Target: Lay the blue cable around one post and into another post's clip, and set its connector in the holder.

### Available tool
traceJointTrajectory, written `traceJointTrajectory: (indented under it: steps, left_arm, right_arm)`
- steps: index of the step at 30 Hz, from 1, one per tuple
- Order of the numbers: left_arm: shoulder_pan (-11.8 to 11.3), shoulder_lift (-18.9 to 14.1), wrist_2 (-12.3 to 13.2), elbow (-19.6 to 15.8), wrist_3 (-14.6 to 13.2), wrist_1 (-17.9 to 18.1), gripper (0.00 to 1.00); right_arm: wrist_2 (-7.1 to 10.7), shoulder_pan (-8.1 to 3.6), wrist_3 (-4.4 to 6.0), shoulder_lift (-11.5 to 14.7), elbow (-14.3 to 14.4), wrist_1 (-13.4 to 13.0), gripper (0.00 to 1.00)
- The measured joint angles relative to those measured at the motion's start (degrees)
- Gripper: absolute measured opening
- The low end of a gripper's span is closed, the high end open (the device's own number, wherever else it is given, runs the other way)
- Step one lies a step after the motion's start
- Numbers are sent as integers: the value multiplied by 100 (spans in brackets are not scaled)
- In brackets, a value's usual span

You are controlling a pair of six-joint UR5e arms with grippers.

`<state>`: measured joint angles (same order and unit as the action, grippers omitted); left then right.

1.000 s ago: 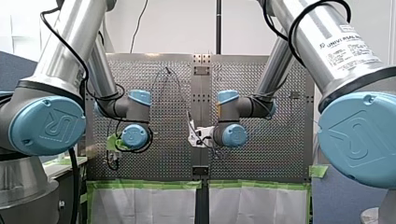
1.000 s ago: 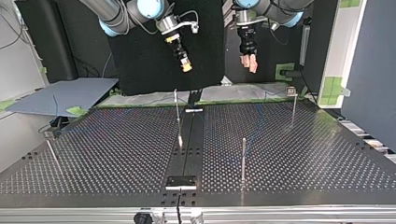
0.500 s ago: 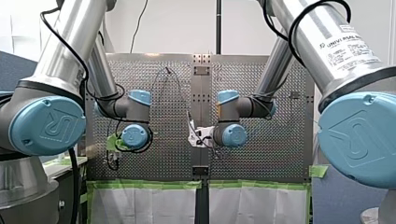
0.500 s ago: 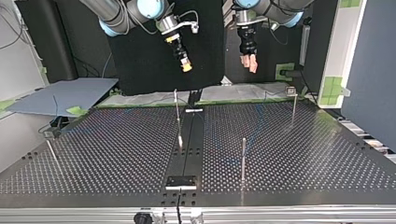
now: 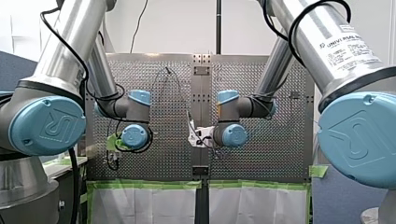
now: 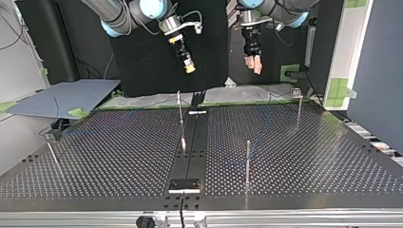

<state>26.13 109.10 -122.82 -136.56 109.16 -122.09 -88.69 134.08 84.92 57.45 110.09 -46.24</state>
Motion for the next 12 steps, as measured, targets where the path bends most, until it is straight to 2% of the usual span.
traceJointTrajectory:
  steps: [12]
  left_arm:
    - [0, 0, 0, 0, 0, 0, 99]
  right_arm:
    - [0, 0, 0, 0, 0, 0, 99]
